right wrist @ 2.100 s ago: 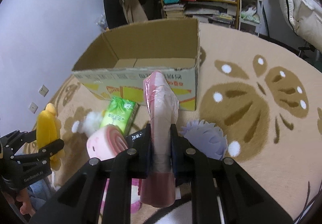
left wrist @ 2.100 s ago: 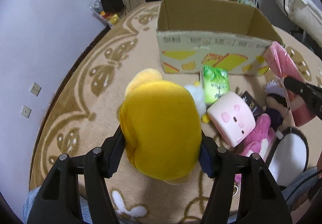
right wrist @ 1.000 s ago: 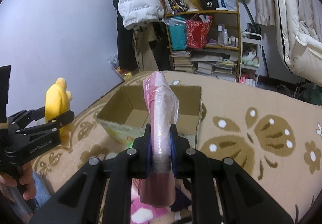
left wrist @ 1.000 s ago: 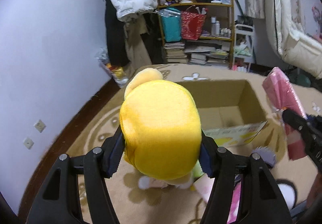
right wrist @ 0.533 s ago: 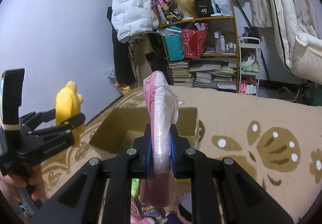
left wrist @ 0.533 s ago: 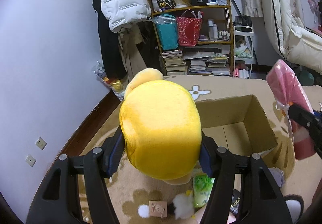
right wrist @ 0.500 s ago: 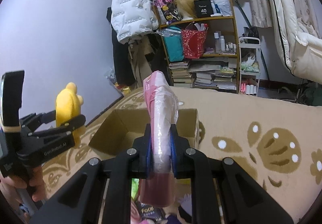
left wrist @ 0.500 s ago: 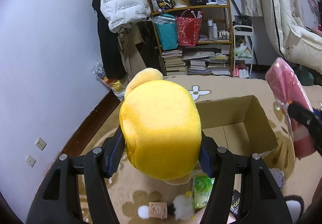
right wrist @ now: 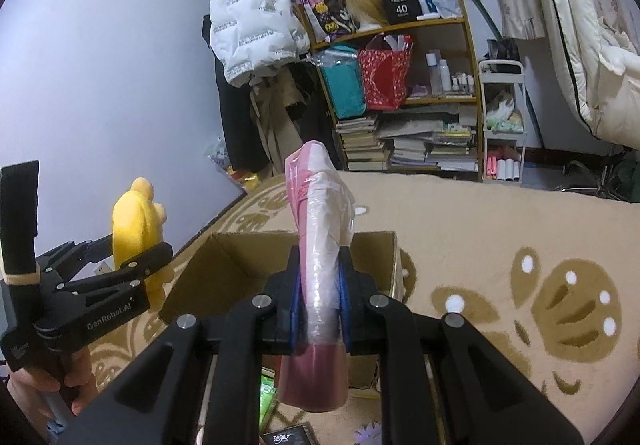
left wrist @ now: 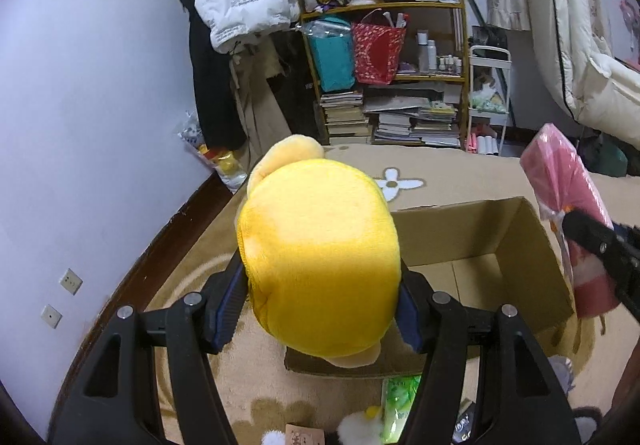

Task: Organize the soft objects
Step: 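Lift the yellow plush and pink tissue pack over the cardboard box with both grippers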

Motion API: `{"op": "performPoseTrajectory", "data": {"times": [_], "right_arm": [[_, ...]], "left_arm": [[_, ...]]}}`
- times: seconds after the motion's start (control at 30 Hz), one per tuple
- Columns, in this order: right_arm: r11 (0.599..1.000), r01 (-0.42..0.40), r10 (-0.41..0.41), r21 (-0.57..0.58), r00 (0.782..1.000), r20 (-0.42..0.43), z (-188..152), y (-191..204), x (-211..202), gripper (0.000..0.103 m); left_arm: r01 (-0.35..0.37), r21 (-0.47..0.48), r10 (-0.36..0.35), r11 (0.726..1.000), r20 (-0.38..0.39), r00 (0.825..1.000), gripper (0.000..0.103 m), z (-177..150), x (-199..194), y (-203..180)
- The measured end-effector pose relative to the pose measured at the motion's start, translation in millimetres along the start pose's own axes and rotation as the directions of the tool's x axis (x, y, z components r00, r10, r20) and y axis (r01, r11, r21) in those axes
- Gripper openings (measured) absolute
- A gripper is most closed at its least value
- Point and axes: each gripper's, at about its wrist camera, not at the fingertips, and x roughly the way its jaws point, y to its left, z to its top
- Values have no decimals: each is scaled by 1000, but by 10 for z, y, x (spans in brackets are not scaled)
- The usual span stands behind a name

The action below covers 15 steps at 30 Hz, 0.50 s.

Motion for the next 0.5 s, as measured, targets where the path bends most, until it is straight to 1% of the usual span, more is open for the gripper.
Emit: {"op": "performPoseTrajectory", "data": {"times": [0.13, 0.23, 0.3, 0.4, 0.5], "right_arm": [[1000, -7, 7, 3, 999, -36, -34, -19, 145, 16], [1000, -18, 20, 25, 997, -80, -61, -50, 228, 16], [1000, -15, 15, 7, 995, -101, -96, -40, 291, 16], [1000, -11, 11, -1, 992, -126, -142, -43, 373, 17], [1000, -3, 1, -15, 990, -144, -167, -21, 423, 17]], "left_arm": [[29, -40, -30, 999, -25, 999, 63, -1, 109, 45], [29, -38, -30, 999, -43, 999, 64, -27, 192, 32], [39, -43, -42, 998, -69, 997, 66, -60, 276, 25], [33, -32, -36, 999, -76, 996, 70, -105, 328, 14], [18, -5, -19, 1000, -84, 996, 72, -143, 361, -15]]}}
